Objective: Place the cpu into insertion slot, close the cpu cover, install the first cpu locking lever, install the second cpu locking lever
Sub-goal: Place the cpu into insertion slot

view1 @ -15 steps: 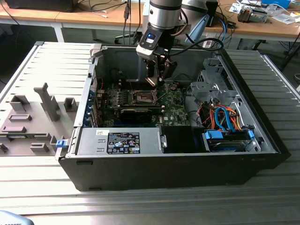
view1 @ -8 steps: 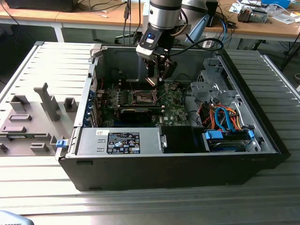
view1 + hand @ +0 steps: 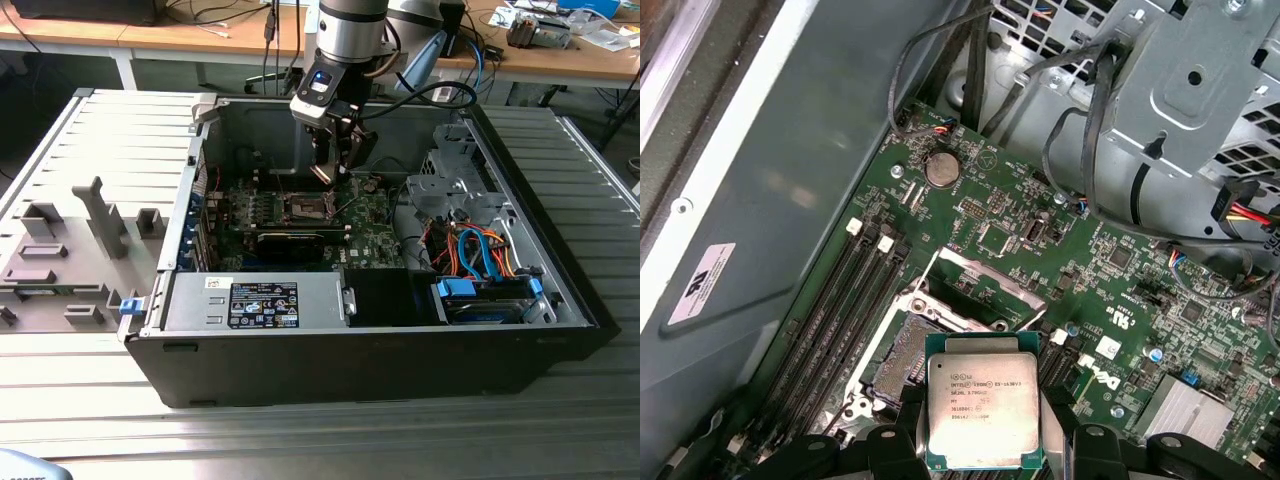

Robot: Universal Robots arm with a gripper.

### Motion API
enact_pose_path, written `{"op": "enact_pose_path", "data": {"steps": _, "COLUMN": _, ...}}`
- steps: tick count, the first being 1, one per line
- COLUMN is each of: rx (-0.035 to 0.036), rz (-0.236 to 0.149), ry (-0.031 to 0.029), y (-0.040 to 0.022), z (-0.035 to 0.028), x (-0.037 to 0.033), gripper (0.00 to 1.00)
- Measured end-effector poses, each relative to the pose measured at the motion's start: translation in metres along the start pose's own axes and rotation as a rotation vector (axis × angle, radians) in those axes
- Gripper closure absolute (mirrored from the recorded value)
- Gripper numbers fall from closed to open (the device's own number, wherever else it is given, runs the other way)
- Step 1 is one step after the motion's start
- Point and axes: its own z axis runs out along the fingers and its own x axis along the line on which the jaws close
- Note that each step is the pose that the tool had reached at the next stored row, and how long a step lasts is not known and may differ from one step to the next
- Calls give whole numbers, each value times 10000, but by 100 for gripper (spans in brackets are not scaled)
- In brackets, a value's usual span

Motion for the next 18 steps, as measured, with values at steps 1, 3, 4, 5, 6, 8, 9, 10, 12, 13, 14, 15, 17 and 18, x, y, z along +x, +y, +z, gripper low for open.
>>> {"op": "enact_pose_path", "data": {"steps": 1, "rx": 0, "rz": 7, "ry": 0, "y": 0, "z": 1, "x": 0, "gripper": 45}}
{"op": "enact_pose_path", "data": {"steps": 3, "rx": 1, "rz": 16, "ry": 1, "y": 0, "z": 1, "x": 0, "gripper": 45}}
{"op": "enact_pose_path", "data": {"steps": 4, "rx": 0, "rz": 19, "ry": 1, "y": 0, "z": 1, "x": 0, "gripper": 45}}
{"op": "enact_pose_path", "data": {"steps": 5, "rx": 1, "rz": 25, "ry": 1, "y": 0, "z": 1, "x": 0, "gripper": 45}}
{"op": "enact_pose_path", "data": {"steps": 6, "rx": 1, "rz": 31, "ry": 1, "y": 0, "z": 2, "x": 0, "gripper": 45}}
{"op": "enact_pose_path", "data": {"steps": 8, "rx": 1, "rz": 41, "ry": 2, "y": 0, "z": 2, "x": 0, "gripper": 45}}
{"op": "enact_pose_path", "data": {"steps": 9, "rx": 2, "rz": 49, "ry": 2, "y": 0, "z": 3, "x": 0, "gripper": 45}}
{"op": "enact_pose_path", "data": {"steps": 10, "rx": 2, "rz": 53, "ry": 2, "y": 0, "z": 3, "x": 0, "gripper": 45}}
{"op": "enact_pose_path", "data": {"steps": 12, "rx": 2, "rz": 62, "ry": 3, "y": 0, "z": 3, "x": 0, "gripper": 45}}
{"op": "enact_pose_path", "data": {"steps": 13, "rx": 2, "rz": 66, "ry": 3, "y": 0, "z": 3, "x": 0, "gripper": 45}}
{"op": "enact_pose_path", "data": {"steps": 14, "rx": 3, "rz": 106, "ry": 5, "y": 0, "z": 6, "x": 0, "gripper": 45}}
{"op": "enact_pose_path", "data": {"steps": 15, "rx": 5, "rz": 147, "ry": 7, "y": 0, "z": 9, "x": 0, "gripper": 45}}
{"op": "enact_pose_path", "data": {"steps": 17, "rx": 5, "rz": 153, "ry": 7, "y": 0, "z": 9, "x": 0, "gripper": 45}}
{"op": "enact_pose_path", "data": {"steps": 18, "rx": 5, "rz": 158, "ry": 7, "y": 0, "z": 10, "x": 0, "gripper": 45}}
